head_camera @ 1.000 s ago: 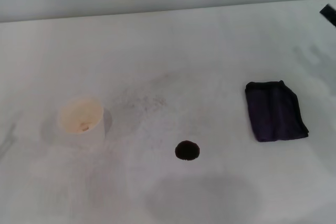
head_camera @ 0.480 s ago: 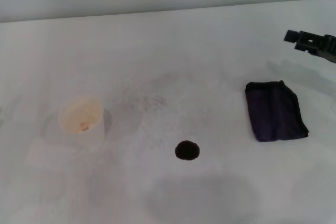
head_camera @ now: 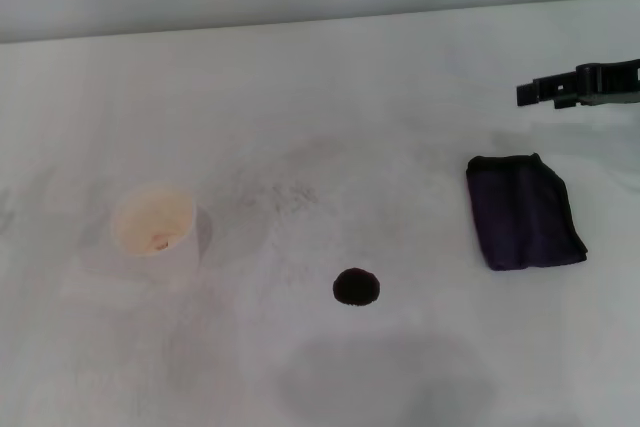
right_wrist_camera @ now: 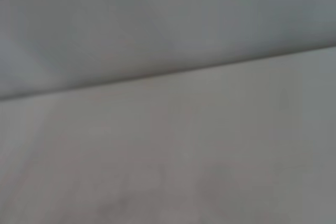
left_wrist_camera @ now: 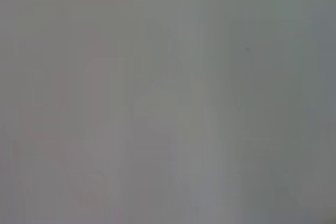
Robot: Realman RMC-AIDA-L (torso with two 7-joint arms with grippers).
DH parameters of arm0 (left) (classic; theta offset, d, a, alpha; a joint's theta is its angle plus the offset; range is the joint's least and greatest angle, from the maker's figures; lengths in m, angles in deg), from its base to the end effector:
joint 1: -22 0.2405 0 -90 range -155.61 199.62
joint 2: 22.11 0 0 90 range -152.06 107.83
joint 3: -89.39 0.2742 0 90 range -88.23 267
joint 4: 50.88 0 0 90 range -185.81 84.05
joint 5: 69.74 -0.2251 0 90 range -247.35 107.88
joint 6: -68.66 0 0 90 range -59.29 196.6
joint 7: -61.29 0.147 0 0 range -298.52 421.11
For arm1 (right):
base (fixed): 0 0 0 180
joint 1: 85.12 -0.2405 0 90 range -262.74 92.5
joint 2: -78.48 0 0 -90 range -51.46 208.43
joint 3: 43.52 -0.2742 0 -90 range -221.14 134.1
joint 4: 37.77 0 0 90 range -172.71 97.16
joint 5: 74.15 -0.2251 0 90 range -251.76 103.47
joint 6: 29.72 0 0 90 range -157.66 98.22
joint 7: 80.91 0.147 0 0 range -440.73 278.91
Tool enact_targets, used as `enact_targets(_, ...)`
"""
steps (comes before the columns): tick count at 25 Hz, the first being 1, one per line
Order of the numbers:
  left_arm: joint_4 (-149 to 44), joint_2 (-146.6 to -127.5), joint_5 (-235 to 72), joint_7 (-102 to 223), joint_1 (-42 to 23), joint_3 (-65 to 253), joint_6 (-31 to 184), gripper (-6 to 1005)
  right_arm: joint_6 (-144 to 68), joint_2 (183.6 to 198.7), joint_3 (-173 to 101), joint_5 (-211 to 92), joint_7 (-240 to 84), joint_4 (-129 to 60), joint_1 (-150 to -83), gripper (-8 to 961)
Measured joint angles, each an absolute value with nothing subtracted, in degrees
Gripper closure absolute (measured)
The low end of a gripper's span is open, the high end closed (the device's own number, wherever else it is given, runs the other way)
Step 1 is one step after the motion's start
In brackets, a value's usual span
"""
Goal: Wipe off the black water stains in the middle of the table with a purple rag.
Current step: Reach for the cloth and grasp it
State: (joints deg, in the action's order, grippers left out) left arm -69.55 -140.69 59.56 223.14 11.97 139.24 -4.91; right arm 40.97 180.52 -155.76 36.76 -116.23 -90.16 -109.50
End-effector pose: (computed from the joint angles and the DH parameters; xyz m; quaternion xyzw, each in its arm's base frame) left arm -0.4083 0.2756 0.0251 -0.7464 -0.1447 -0.2337 0.6060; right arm 0.3271 0.3917 0.0920 -0.7809 0.5724 0.0995 0.2294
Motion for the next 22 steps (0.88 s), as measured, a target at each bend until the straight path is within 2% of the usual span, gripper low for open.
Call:
enact_targets(5,-69.8,-140.77,59.8,223.2,11.5,139.2,-4.9,124,49.2,185.84,-161.8,57.6,-107.4,-101.2,-112.7,323)
enact_targets(13,-69.9,-140.70,59.9,223.2,10.2,139.0,-4.9,126,55.0,193.01,-161.1,73.6,-99.6,-106.4,-117.1,328)
enact_targets(15,-70.0,-140.69,59.7,223.2,9.6,138.2,-4.9,126,55.6,193.55,-158.4,75.0,-97.3,-106.8,-117.7,329)
enact_targets(22,-70.0,-140.67,59.6,223.2,8.5,137.6,-3.7,128,57.3,193.59,-145.4,80.3,-85.5,-107.7,-121.4,333)
